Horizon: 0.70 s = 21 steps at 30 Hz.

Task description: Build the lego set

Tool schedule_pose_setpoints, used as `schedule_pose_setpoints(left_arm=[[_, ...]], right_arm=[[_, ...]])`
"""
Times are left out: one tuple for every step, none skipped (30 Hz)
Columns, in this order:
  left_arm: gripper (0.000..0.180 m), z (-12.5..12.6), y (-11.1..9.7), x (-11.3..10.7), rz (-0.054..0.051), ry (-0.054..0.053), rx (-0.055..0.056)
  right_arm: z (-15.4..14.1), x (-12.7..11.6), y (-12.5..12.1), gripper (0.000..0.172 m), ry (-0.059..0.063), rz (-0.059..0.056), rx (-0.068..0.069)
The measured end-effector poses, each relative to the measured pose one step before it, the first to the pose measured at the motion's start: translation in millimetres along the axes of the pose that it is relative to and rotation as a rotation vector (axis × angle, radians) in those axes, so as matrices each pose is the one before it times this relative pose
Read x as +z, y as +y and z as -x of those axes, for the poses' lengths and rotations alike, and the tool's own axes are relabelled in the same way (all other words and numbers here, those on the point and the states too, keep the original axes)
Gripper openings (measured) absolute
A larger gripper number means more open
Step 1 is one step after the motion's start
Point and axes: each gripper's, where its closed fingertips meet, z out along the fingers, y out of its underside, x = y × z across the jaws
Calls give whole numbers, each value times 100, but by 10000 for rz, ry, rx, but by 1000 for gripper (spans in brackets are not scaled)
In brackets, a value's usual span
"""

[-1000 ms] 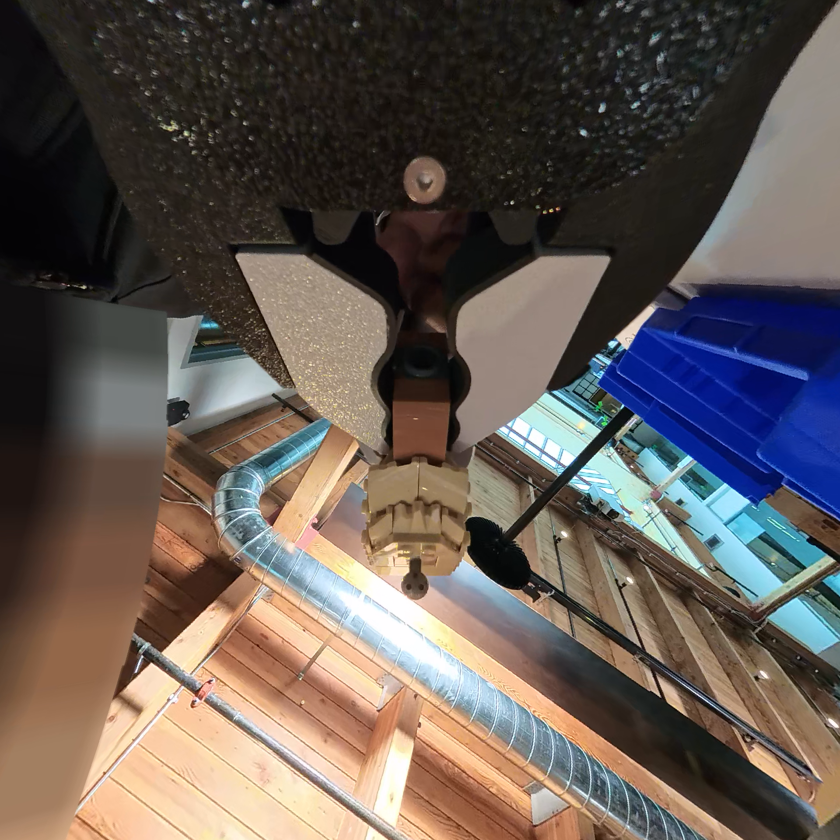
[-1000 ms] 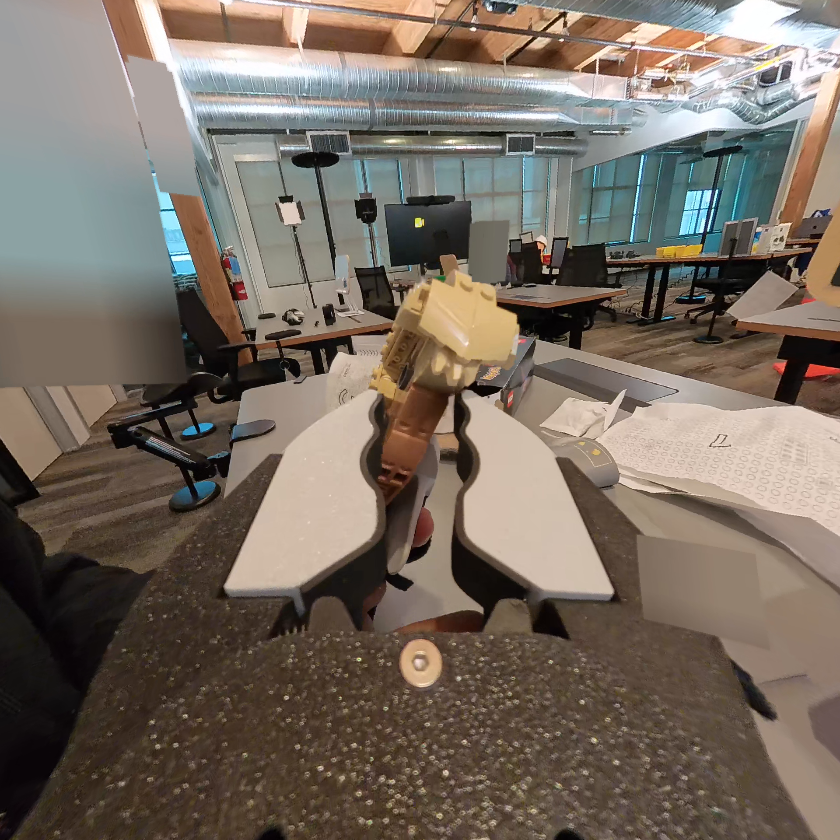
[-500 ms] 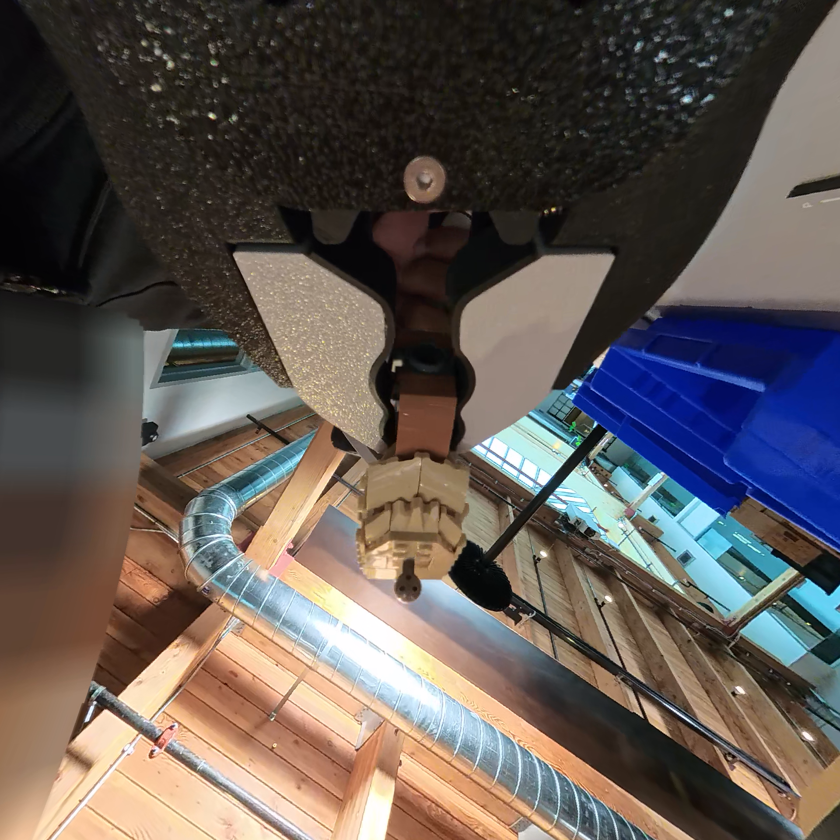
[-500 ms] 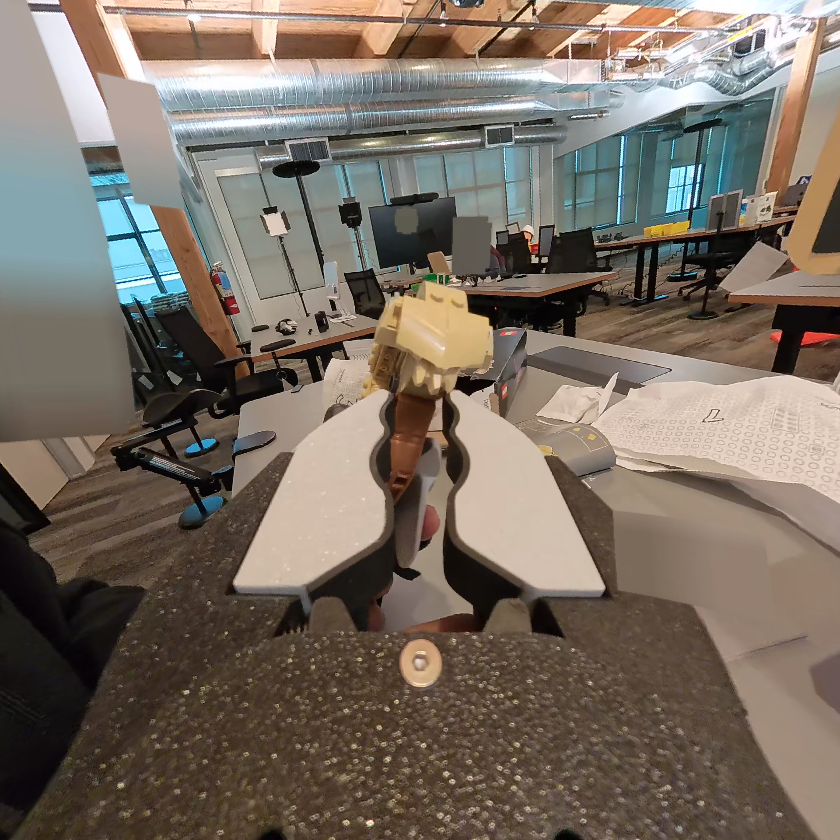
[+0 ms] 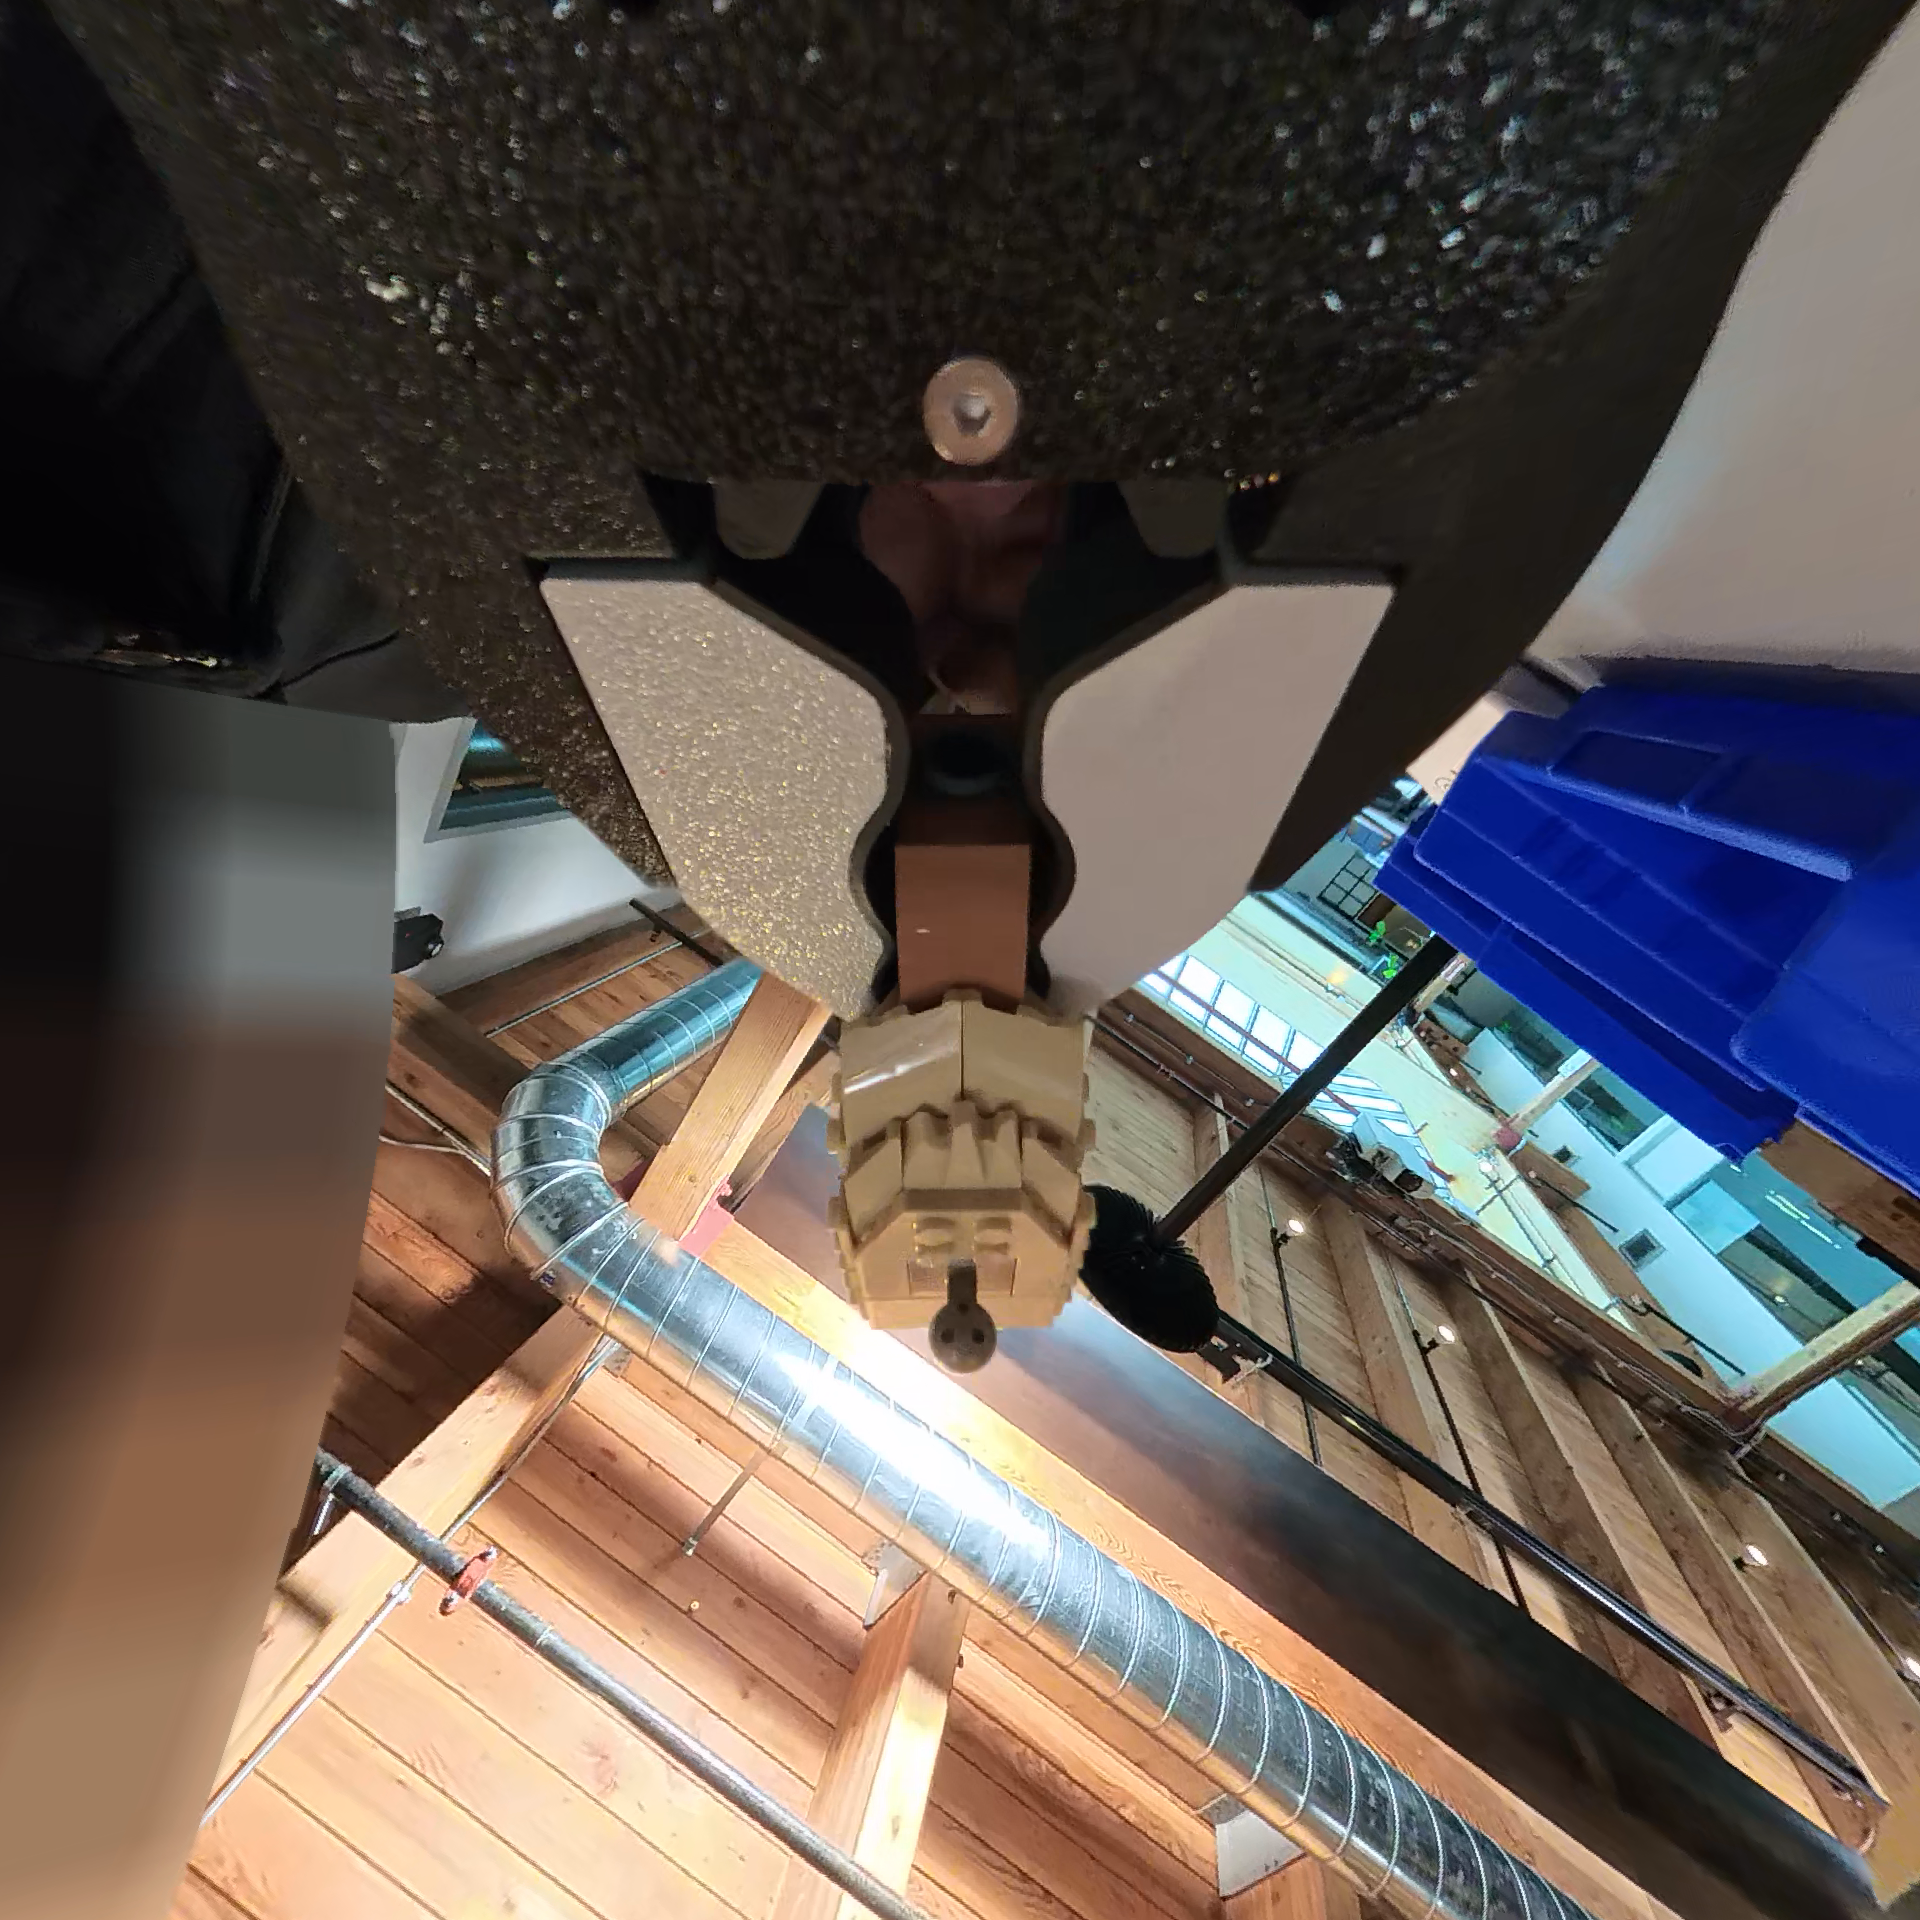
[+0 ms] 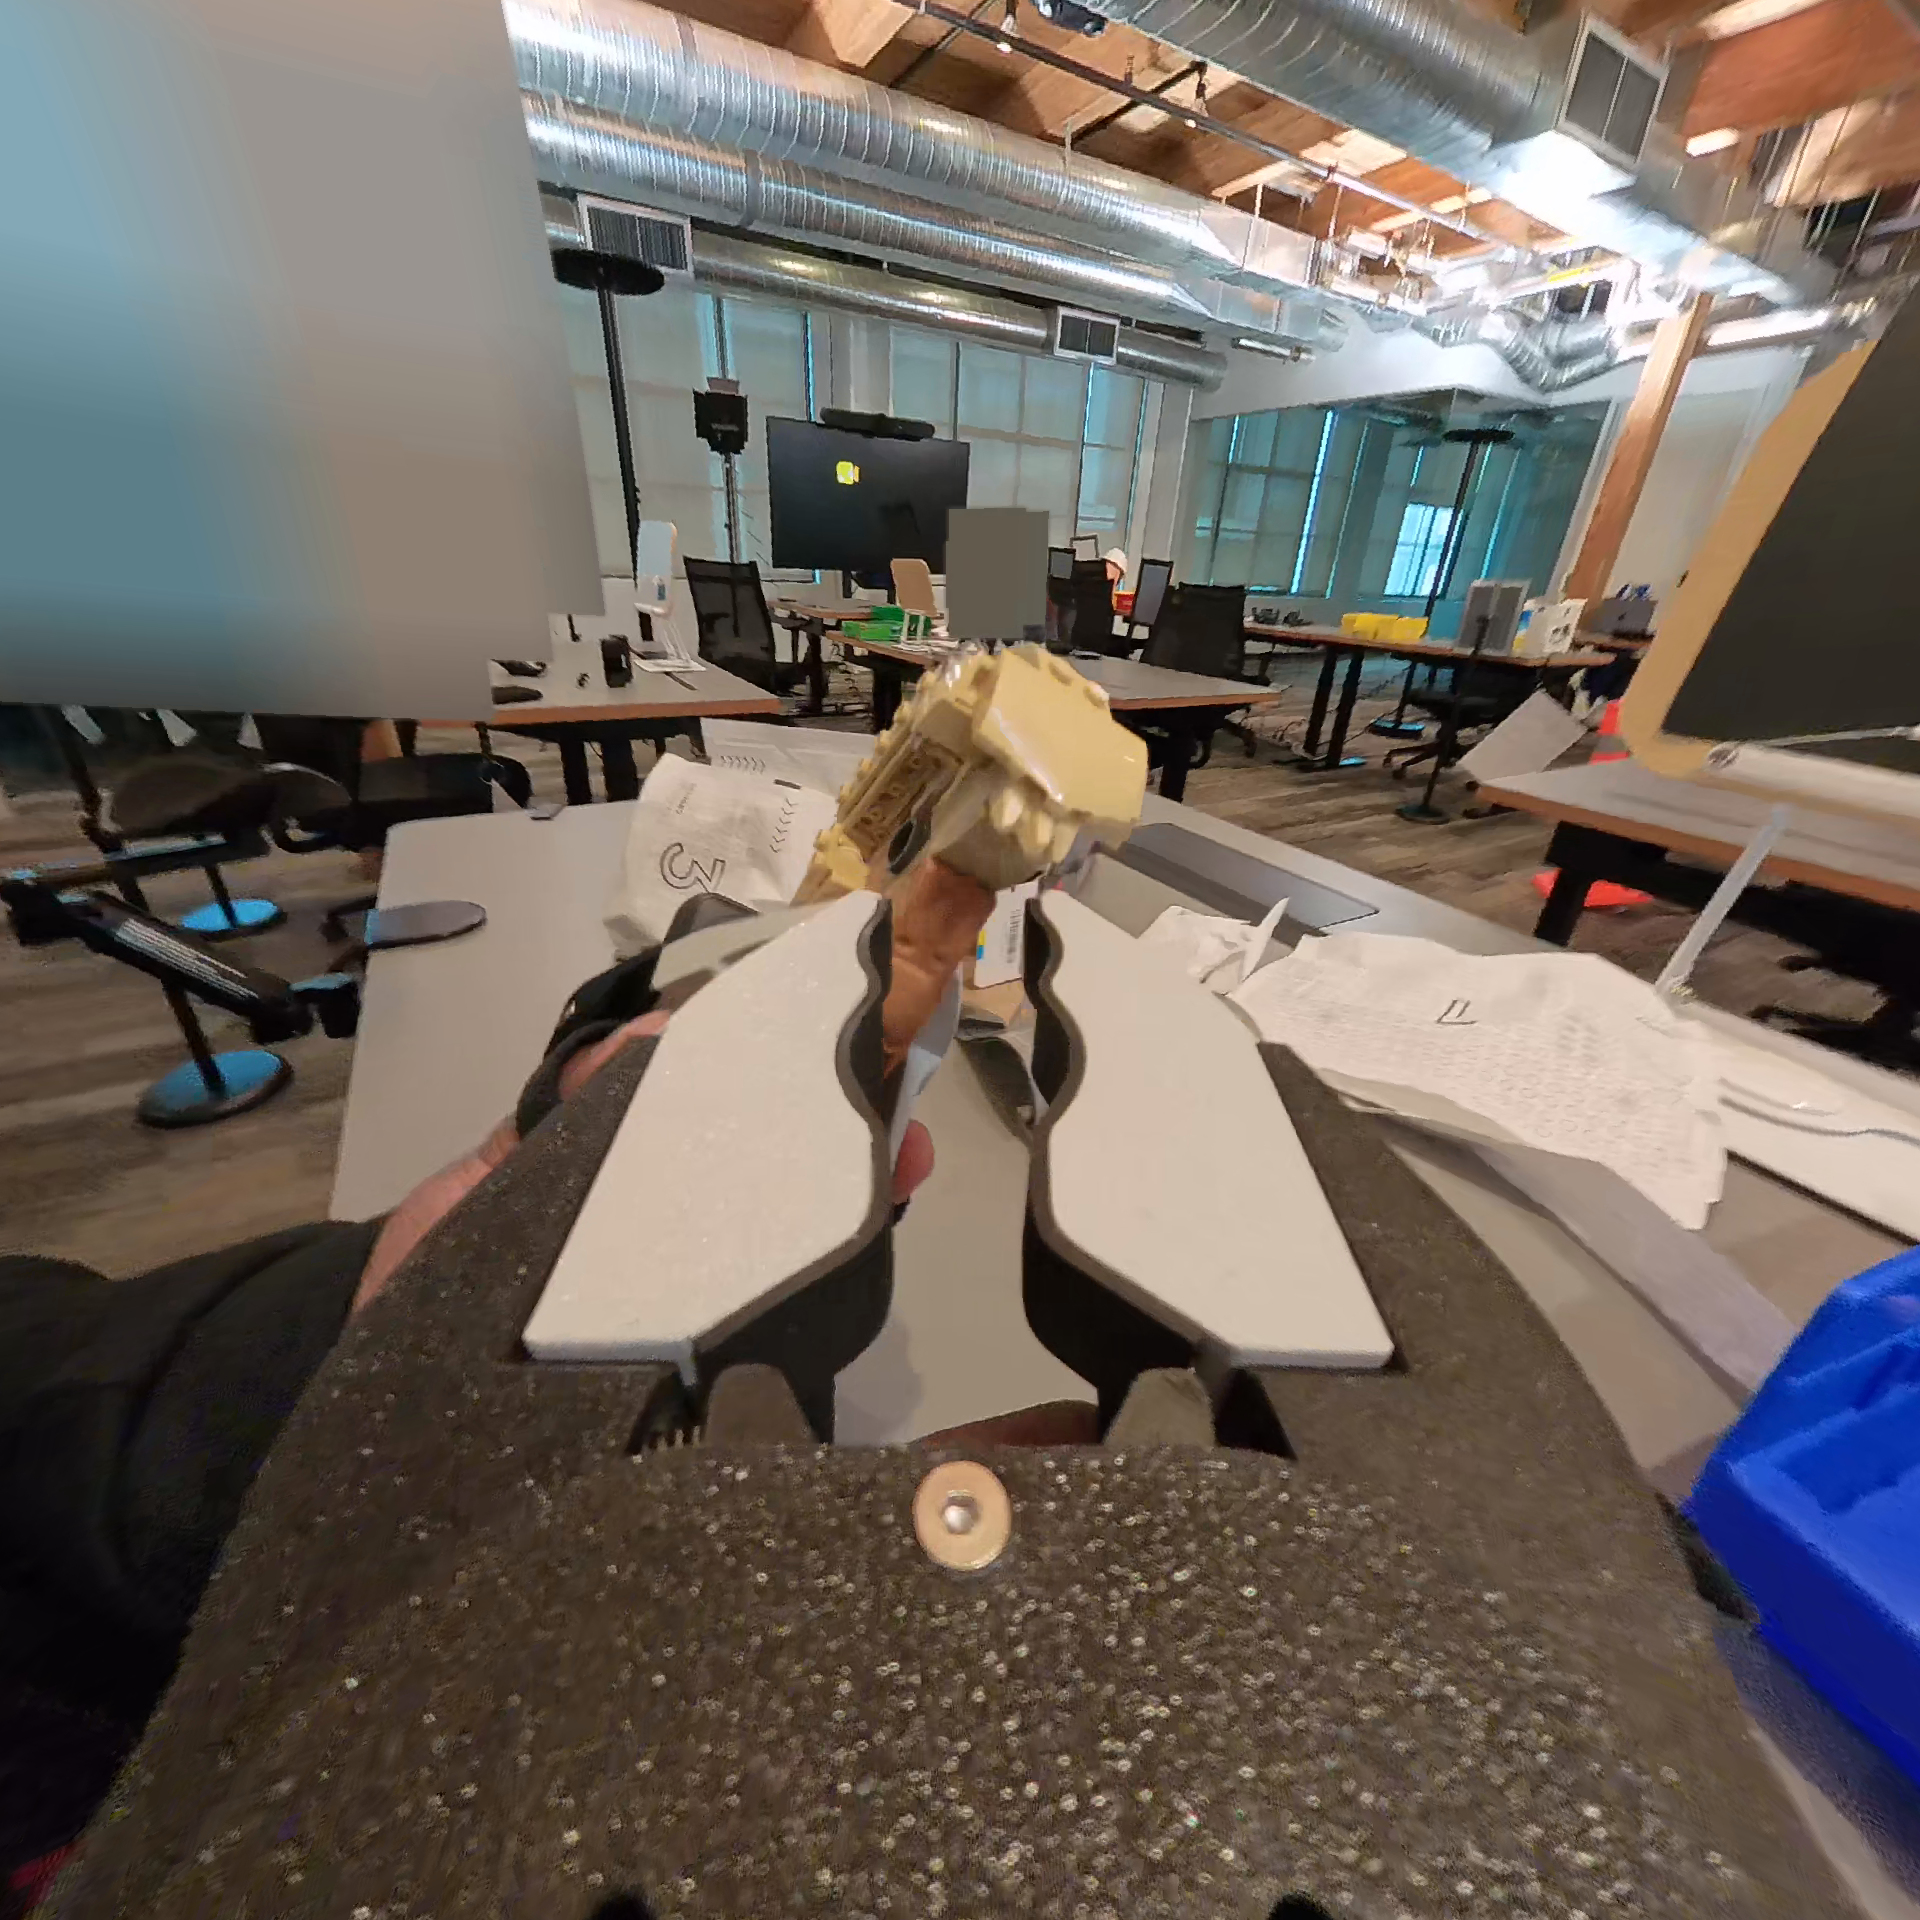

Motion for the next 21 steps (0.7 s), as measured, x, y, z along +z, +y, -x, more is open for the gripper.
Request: schedule_pose_setpoints(left_arm=[[18,-12,-239,-76,-115,11,-6],[18,7,-196,-88,-51,-30,82],[18,76,-84,-66,64,-119,194],[18,99,25,-50,139,-197,357],[18,85,87,-25,178,-244,480],[18,47,162,4,209,-252,531],[18,88,224,39,258,-311,617],[17,73,247,42,271,-337,696],[18,0,231,64,261,-293,655],[18,-97,179,66,229,-209,606],[18,-148,113,53,163,-135,508],[18,-183,85,52,133,-44,360],[18,-160,98,50,113,22,192],[18,-80,83,23,76,17,77],[18,26,98,4,66,-19,15],[18,75,103,-11,73,-34,-16],[18,53,117,5,84,-16,-21],[18,22,124,-5,106,1,9],[18,-4,126,6,118,-4,47],[18,-46,118,7,109,-2,103],[18,-75,122,19,141,19,122]], right_arm=[[-6,-278,73,27,52,-7,-289],[-127,-316,128,29,76,29,-275],[-284,-371,123,32,106,30,-247],[-430,-412,-20,34,95,-21,-211],[-553,-413,-292,35,62,-87,-144],[-577,-381,-556,36,-21,-126,-66],[-518,-306,-782,36,-130,-117,-7],[-356,-214,-896,36,-250,-76,17],[-284,-135,-865,36,-249,13,-5],[-202,-43,-701,36,-231,121,-71],[41,57,-466,36,-323,222,-98],[110,161,-126,37,-326,358,-54],[145,259,107,40,-300,427,-36],[200,301,272,41,-291,428,-40],[201,343,320,43,-226,379,-80],[180,360,308,44,-146,304,-122],[154,366,294,45,-94,266,-116],[151,369,299,46,-80,244,-119],[107,341,261,45,-40,195,-110],[113,309,293,45,-56,202,-86],[128,255,276,43,-39,179,-104]])
